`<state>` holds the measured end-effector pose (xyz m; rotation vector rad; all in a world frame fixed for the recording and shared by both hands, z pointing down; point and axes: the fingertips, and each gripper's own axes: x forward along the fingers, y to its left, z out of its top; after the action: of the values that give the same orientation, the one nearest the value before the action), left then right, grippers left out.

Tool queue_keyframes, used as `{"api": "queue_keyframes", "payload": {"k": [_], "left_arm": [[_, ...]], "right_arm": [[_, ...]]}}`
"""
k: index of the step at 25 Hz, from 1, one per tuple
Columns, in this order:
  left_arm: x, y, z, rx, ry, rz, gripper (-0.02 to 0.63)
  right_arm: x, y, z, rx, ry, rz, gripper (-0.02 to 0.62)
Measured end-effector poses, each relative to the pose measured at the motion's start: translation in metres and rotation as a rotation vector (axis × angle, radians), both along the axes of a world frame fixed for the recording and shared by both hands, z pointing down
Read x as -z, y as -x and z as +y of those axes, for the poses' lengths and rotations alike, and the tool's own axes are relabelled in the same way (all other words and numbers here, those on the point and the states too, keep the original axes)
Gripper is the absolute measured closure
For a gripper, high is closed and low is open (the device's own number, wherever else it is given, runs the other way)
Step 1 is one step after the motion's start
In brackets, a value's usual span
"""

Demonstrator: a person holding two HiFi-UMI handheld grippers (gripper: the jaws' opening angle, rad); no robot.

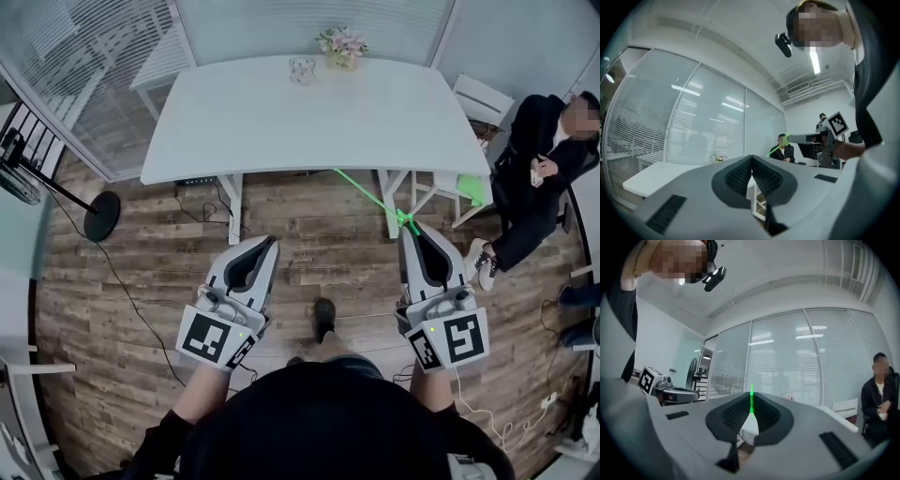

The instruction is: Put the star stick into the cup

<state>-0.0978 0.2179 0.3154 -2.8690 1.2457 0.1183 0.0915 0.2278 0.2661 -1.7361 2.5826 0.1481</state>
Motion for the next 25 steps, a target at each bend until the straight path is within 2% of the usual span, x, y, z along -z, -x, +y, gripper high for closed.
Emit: {"api": "queue_keyframes", "payload": {"k": [8, 15, 25], "left_arm": [[0.017, -0.017, -0.067, 0.026, -0.034, 0.023, 0.593], [0.018, -0.030, -0.116, 0.066, -0.018, 0.024, 0.594], [0.023, -0.059, -0.160, 0.095, -0.025, 0.034, 0.594]], "right_arm": [[0.006, -0.014, -0.070, 0.030, -0.004, -0.004, 0.572], [0.012, -0.030, -0.120, 0.065, -0.012, -0.003, 0.572], [0.012, -0.046, -0.170, 0.129, -0.011, -0.025, 0.572]]}}
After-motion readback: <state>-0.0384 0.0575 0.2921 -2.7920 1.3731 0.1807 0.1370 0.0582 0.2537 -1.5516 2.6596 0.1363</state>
